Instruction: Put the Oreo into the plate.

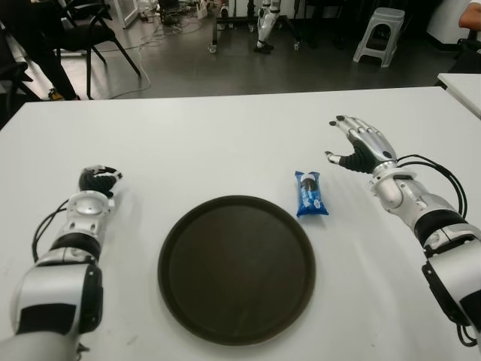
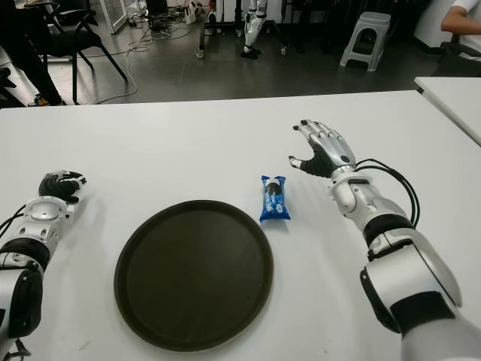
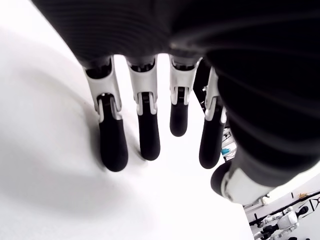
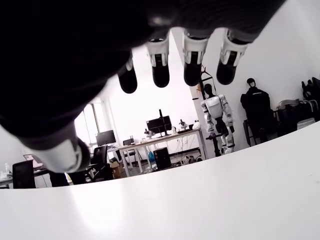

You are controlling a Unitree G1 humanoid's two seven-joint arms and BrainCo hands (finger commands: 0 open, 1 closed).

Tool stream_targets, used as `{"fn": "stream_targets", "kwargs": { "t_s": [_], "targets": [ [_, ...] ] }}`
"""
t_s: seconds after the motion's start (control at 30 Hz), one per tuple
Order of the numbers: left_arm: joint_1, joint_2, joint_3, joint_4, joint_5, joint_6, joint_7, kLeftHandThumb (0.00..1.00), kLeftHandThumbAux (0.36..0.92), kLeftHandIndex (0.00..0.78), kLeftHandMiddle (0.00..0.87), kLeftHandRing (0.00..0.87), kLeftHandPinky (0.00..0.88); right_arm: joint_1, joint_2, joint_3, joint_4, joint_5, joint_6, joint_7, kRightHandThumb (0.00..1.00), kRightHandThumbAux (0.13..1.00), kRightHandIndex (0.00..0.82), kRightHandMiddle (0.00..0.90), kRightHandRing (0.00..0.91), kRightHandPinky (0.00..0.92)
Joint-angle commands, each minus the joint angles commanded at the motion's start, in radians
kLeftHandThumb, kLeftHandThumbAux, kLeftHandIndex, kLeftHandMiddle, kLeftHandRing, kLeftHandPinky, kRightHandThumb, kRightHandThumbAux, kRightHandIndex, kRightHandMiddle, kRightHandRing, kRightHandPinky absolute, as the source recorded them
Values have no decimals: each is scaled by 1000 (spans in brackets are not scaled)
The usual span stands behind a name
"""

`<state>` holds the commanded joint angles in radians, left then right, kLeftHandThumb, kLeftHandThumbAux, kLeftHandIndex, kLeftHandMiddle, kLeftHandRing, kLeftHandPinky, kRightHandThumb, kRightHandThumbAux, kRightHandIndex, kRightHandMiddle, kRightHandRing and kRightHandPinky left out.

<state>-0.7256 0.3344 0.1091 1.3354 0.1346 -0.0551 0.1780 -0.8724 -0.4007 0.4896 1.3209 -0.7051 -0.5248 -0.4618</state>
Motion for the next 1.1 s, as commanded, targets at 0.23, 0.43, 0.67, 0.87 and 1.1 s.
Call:
{"fn": "stream_targets", "kwargs": {
  "t_s": [0.23,0.43,0.67,0.87,1.1],
  "targets": [
    [0,-1,1,0,-2,-3,-1,682,718,405,182,178,152,-14,-11,42,-3,-42,7,-31,362,457,0,0,0,0],
    [-2,-2,-3,-1,1,0,-2,681,717,406,186,174,139,-32,-27,90,-10,-94,15,-57,468,376,0,0,0,0],
    [-2,-1,-6,-1,2,1,-1,682,716,409,194,186,159,-54,-49,157,-26,-166,16,-116,519,311,0,0,0,0],
    [-4,-2,-9,-1,2,6,5,682,717,407,176,177,152,-70,-65,223,-36,-241,22,-173,536,267,0,0,0,0],
    [-4,-1,-6,1,-3,4,0,684,716,410,181,186,170,-91,-80,300,-41,-322,38,-224,538,246,0,0,0,0]
  ]
}}
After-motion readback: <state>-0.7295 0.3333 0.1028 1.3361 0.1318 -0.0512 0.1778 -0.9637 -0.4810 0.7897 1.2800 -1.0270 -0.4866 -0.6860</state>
